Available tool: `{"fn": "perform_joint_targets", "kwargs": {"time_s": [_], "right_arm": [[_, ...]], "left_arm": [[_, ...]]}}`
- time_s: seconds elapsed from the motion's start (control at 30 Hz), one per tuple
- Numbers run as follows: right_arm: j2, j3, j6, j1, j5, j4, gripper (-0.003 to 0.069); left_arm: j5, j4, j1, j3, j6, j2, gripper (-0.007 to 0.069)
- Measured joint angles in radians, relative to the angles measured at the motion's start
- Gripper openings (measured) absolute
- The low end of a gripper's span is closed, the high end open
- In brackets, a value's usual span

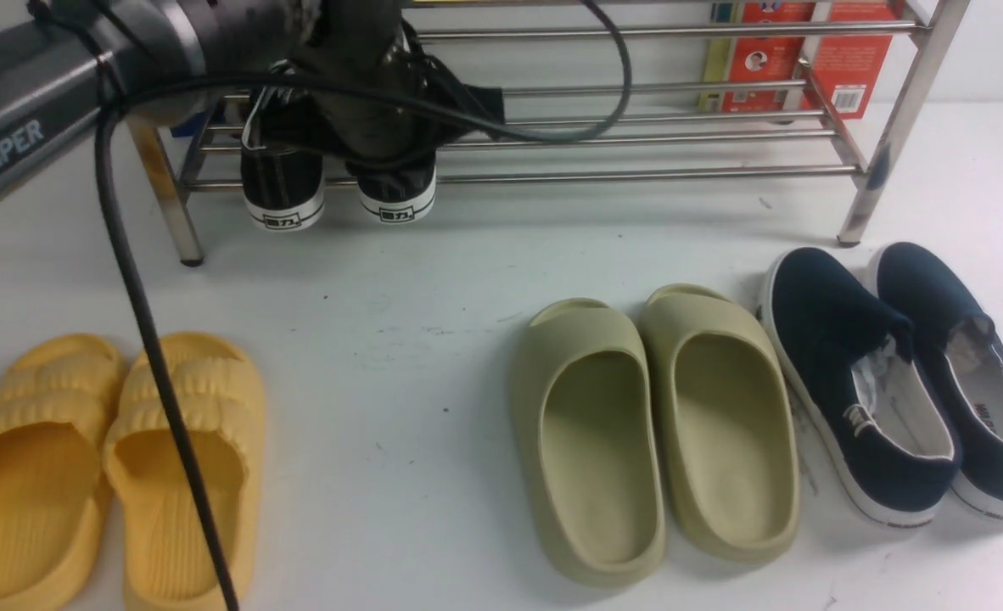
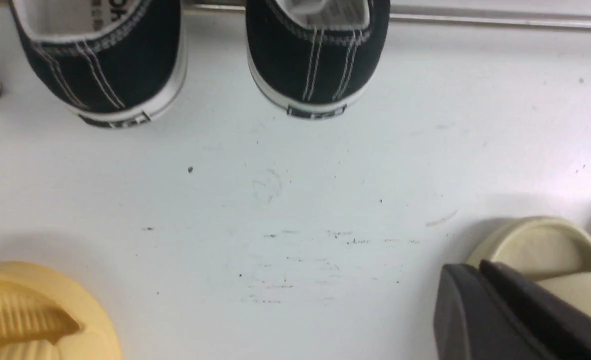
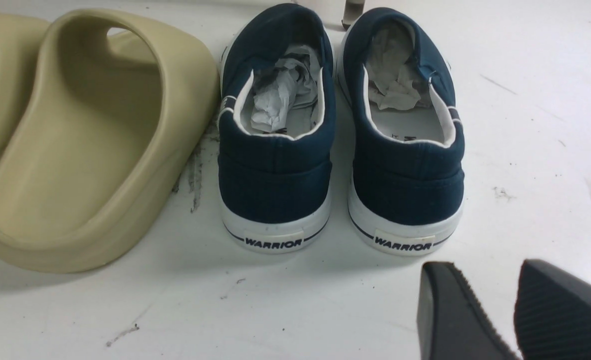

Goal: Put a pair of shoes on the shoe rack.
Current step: Use the left arm to put a shoe into the shoe rack

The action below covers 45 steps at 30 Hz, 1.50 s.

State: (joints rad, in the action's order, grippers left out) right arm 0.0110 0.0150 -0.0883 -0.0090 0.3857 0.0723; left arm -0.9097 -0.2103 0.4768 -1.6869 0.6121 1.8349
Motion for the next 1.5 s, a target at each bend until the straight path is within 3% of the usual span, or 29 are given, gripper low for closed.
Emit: {"fn": "perform_joint_targets", "kwargs": {"time_s": [0.3, 0.67, 0.97, 1.33, 1.5], "right_arm": [[0.0, 0.0, 0.0, 0.0, 0.0, 0.0, 0.0239], [0.0, 0.0, 0.0, 0.0, 0.0, 0.0, 0.0239], [0.0, 0.0, 0.0, 0.0, 0.0, 0.0, 0.0239], [0.0, 0.0, 0.0, 0.0, 0.0, 0.0, 0.0239], [0.0, 0.0, 0.0, 0.0, 0.0, 0.0, 0.0239]], "left_arm": [[0.236, -0.047, -0.015, 0.087, 0.002, 0.124, -0.0013], [0.281, -0.089, -0.108, -0.009, 0.023, 0.236, -0.0013], [0.383, -0.113, -0.117, -0.009, 0.028, 0.238, -0.0013], [0.342, -0.132, -0.127, -0.011, 0.067, 0.24, -0.0013], [0.206, -0.106, -0.098, -0.013, 0.066, 0.222, -0.0013]]}}
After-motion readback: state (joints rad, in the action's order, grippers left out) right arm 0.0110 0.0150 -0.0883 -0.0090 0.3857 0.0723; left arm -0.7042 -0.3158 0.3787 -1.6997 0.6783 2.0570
